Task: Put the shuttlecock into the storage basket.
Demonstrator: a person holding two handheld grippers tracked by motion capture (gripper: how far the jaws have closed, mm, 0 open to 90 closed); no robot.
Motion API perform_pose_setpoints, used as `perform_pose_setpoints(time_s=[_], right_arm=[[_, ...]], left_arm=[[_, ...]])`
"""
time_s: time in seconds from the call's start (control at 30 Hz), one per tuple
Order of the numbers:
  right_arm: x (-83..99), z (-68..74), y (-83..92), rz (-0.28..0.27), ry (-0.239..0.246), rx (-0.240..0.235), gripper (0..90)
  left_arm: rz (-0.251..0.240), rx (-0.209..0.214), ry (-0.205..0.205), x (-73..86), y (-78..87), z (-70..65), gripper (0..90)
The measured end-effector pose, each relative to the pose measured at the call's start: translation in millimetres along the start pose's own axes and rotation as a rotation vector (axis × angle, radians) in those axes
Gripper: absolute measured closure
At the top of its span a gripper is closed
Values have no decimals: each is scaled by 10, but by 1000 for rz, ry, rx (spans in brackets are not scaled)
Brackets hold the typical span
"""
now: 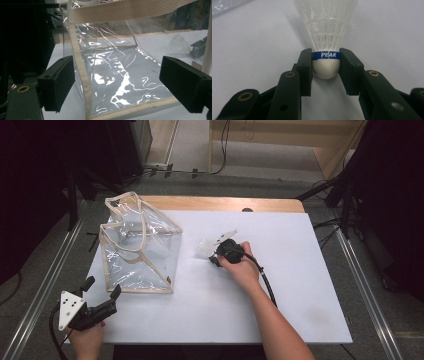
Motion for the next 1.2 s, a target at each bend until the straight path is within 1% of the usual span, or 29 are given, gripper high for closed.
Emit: perform_pose_setpoints(time_s=[0.13, 0.17, 0.27, 0.37, 0.43, 0.53, 0.57, 0.67, 1.2], right_arm=[[-13, -2, 32, -12, -10, 3, 622], [-18, -9, 41, -17, -4, 4, 622], [-27, -3, 71, -24, -17, 5, 623], [-42, -4, 102, -40, -13, -6, 623], [-65, 7, 138, -55, -19, -11, 623], [-78, 12, 160, -60, -25, -12, 623], [-85, 9, 166, -66, -16, -13, 623], [-100, 16, 190, -72, -21, -10, 623], [-202, 56, 296, -106, -16, -20, 623]], left_arm=[[0, 1, 0, 0, 1, 1, 137], [-1, 1, 0, 0, 1, 1, 137], [0, 1, 0, 0, 0, -3, 137], [0, 0, 0, 0, 0, -1, 137], [1, 0, -1, 0, 0, -1, 137], [1, -1, -2, 1, -2, -6, 137], [2, 0, -3, 1, -2, -5, 137], [1, 0, -1, 0, -1, -4, 137], [1, 0, -2, 1, 0, -4, 137]])
Point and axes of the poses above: each handheld gripper's, and its own axes: y roughly backward along the jaws, x roughly out of its underside, z roughly to its left, the point moved 5 cm from there along -y, roughly forward along the jaws, and after that the axes turned 2 degrees about y, right-handed, at the moved point
